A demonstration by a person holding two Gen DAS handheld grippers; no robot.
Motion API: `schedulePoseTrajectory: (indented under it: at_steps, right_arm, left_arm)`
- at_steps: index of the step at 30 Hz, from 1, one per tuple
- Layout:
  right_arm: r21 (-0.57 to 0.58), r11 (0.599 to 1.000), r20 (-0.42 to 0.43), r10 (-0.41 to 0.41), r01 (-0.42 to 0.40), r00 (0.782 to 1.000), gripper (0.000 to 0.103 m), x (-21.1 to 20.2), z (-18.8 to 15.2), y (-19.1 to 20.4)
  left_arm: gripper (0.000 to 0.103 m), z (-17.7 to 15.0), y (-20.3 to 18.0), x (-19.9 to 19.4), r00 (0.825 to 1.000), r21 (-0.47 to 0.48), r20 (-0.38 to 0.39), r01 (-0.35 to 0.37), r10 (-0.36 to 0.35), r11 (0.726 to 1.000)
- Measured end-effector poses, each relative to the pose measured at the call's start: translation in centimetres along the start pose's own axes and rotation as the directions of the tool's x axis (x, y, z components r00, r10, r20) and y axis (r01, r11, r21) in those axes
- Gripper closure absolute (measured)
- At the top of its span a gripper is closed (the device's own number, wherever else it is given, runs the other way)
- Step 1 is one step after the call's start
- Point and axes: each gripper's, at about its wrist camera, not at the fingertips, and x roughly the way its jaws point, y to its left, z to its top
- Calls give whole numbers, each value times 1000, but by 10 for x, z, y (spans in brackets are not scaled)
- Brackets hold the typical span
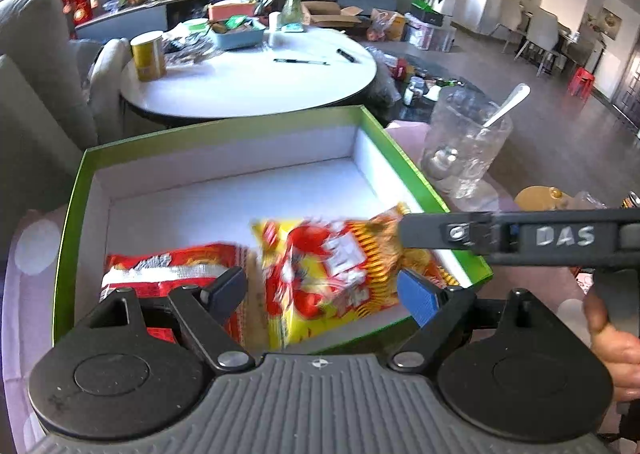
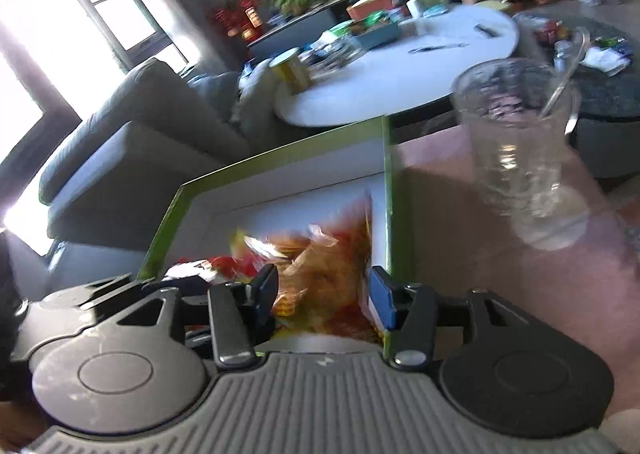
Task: Organize snacks
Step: 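Lower the chip bag beside the red bag and open both grippers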
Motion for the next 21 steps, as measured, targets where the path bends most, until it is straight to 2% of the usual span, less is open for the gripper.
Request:
schedulePoseTrajectory:
  at_steps: [4,15,21]
  right_arm:
    - [11,1000,6,17,-17,1000,41,-7,-4,-2]
    - [-25,1000,48,12,-11,999,40,-36,-22,0]
    - [-30,999,38,23,-22,999,40,-48,-31,2]
  left_arm:
    - [22,-7,2,-2,1000,-25,-10,-5,5,1000]
    - [20,-25,0,-37,999,-36,54,1,1,999]
    - [19,-38,-7,-56,997,-39,74,13,-10,999]
